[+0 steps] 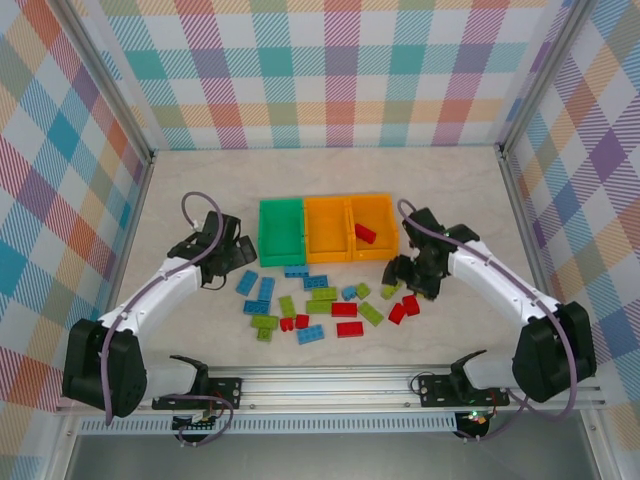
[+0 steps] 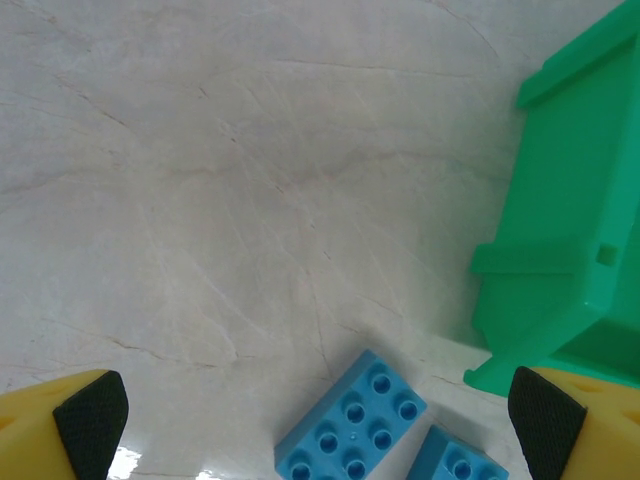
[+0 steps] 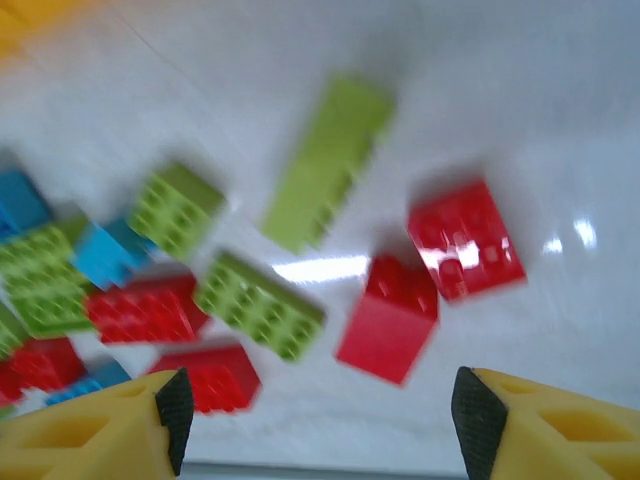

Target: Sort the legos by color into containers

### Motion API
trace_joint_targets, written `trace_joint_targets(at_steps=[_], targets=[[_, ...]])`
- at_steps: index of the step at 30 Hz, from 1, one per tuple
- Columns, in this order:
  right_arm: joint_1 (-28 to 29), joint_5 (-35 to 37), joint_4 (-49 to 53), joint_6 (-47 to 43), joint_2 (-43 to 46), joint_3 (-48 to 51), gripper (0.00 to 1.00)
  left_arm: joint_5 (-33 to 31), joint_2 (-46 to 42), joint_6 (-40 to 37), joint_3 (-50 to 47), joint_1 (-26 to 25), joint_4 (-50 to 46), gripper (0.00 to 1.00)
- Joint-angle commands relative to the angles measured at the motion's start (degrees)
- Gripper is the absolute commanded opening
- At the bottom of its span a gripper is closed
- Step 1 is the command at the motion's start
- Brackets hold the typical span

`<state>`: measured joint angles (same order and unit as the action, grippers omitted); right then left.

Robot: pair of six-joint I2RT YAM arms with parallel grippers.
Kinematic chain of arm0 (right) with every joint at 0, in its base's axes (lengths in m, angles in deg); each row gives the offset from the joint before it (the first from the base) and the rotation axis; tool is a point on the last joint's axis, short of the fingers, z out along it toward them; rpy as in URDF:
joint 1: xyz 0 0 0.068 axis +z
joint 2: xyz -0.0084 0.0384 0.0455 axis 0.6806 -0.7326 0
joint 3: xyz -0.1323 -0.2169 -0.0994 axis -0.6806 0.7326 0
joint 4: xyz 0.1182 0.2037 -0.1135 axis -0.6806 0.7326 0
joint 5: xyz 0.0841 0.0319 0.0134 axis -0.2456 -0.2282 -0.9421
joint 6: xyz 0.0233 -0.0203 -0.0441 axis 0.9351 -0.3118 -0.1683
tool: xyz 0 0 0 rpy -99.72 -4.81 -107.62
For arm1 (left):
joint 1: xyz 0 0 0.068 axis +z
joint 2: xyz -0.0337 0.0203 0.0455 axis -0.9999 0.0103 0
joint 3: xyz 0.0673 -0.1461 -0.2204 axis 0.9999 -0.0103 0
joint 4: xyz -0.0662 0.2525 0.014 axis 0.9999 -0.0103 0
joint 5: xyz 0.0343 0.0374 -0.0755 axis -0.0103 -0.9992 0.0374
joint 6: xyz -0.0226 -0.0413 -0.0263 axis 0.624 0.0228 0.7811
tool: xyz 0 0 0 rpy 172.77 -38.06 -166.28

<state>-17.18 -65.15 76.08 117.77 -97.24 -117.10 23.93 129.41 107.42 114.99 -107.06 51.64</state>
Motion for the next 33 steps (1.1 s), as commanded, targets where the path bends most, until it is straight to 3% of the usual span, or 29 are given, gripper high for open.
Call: trace_joint_targets(at_steps=[1, 10, 17, 21, 26, 33], targets=[[1.0, -2.9, 3.9, 7.2, 3.0, 3.0, 0.74, -0.7, 1.4, -1.5, 2.0, -0.8, -0.2, 1.0], [3.1, -4.0, -0.5, 11.1, 1.7, 9.1, 0.72, -0.7, 2.1, -2.2, 2.9, -1.2, -0.4, 1.0], [3.4, -1.7, -3.5, 9.9, -4.2, 6.5, 0.75, -0.6, 2.4, -2.8, 3.2, -1.2, -0.6, 1.0], [3.4, -1.7, -5.5, 8.8, -8.3, 6.6, 0.72, -0.7, 2.3, -2.9, 3.1, -1.2, -0.5, 1.0], [3.4, -0.9, -6.5, 7.6, -12.2, 6.1, 0.61, -1.0, 2.2, -3.3, 3.0, -1.2, -0.6, 1.0], [3.4, 0.9, -4.9, 7.3, -10.4, 4.8, 0.31, -1.7, 2.1, -3.8, 3.0, -1.2, -0.9, 1.0]])
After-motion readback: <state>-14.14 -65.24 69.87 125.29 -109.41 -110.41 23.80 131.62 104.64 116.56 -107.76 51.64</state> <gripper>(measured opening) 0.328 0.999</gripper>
